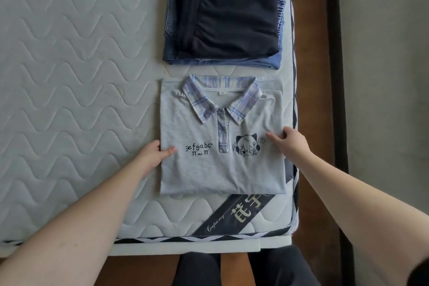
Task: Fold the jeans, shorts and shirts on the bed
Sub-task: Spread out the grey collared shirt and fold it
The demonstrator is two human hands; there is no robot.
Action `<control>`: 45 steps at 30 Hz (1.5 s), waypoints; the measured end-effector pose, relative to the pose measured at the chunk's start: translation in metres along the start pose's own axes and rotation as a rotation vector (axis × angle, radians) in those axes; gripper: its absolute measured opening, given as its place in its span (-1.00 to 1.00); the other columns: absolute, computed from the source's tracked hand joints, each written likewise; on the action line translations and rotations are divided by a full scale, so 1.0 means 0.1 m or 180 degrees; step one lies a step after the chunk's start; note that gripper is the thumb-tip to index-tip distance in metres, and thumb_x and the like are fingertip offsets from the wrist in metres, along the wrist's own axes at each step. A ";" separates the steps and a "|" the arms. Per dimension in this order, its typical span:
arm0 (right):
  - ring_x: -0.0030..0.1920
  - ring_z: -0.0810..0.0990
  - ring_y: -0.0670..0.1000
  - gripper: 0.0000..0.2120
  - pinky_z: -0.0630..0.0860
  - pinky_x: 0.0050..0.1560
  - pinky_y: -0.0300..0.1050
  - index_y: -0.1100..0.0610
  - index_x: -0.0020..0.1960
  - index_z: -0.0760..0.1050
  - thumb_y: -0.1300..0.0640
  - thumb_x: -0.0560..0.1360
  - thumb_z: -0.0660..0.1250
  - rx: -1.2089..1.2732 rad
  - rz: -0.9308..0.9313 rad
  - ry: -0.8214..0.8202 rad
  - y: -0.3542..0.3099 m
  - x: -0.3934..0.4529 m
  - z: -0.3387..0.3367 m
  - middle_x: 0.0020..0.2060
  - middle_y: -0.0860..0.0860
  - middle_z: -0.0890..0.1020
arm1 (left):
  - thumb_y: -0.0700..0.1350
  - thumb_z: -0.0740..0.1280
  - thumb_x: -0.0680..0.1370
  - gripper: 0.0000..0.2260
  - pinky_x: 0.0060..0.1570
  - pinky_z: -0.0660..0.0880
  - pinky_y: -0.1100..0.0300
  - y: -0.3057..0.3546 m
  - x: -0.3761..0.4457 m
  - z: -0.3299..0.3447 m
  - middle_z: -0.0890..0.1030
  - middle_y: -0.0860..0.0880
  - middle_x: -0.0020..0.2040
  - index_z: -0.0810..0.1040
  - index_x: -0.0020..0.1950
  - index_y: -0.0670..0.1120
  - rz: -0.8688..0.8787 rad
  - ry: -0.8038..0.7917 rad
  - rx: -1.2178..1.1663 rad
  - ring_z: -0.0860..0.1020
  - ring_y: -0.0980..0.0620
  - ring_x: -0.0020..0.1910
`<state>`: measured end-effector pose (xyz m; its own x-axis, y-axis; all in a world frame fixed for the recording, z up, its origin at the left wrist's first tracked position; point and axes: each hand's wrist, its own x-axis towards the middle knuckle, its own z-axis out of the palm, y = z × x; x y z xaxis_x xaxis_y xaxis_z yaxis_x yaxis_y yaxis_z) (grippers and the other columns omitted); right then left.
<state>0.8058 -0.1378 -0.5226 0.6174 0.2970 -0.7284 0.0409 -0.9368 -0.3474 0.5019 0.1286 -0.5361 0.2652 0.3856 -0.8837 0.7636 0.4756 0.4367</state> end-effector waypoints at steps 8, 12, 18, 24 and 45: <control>-0.21 0.56 -0.03 -0.55 0.48 -0.29 -0.11 0.08 -0.01 0.48 -0.32 0.43 0.35 -0.0225 0.0311 -0.0423 0.43 -0.63 0.35 -0.19 -0.04 0.60 | -0.14 0.44 0.52 -0.84 -0.18 0.51 0.24 -0.63 -0.44 0.27 0.65 -0.06 -0.01 0.54 0.06 -0.10 0.0036 0.0387 0.0138 0.62 0.07 -0.14; -0.12 0.59 0.04 -0.57 0.52 -0.17 -0.07 0.08 0.05 0.47 -0.22 0.42 0.43 -0.0356 0.0112 -0.0484 0.52 -0.81 0.46 -0.11 -0.02 0.63 | -0.07 0.34 0.60 -0.81 -0.02 0.49 0.07 -0.72 -0.51 0.34 0.62 -0.15 0.02 0.52 0.09 -0.19 0.0313 0.0920 0.0794 0.57 -0.11 -0.03; -0.30 0.64 0.03 -0.63 0.54 -0.30 -0.05 0.20 -0.09 0.43 -0.10 0.48 0.43 0.0092 0.0146 -0.0087 0.76 -0.93 0.52 -0.25 0.05 0.61 | -0.07 0.33 0.59 -0.77 -0.19 0.40 0.03 -0.77 -0.50 0.21 0.59 -0.25 -0.15 0.46 -0.09 -0.23 0.0753 0.1312 0.1453 0.55 -0.21 -0.14; -0.19 0.48 0.12 -0.65 0.38 -0.27 -0.03 0.13 -0.13 0.32 -0.06 0.47 0.44 0.0129 0.0410 0.0376 0.80 -1.02 0.76 -0.23 0.04 0.48 | -0.04 0.43 0.52 -0.65 -0.06 0.41 0.01 -0.91 -0.54 0.32 0.57 -0.26 0.05 0.49 0.16 -0.24 0.0593 0.1535 0.1512 0.53 -0.27 0.05; 0.58 -0.06 -0.03 -0.30 -0.03 0.55 0.03 0.06 0.61 -0.07 -0.31 0.61 -0.07 -0.2164 -0.1806 0.0781 0.48 -0.76 1.39 0.59 -0.01 0.00 | 0.18 -0.13 0.65 -0.41 0.54 -0.05 0.00 -0.93 -0.13 0.98 -0.04 -0.07 0.62 -0.05 0.61 -0.10 0.2653 0.1207 0.4258 -0.04 -0.01 0.59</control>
<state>0.6519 -0.1798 -0.5664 0.5100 0.7707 -0.3820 0.7940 -0.5926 -0.1357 0.4853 0.0017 -0.5817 0.8481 0.4294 -0.3104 0.4825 -0.8679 0.1177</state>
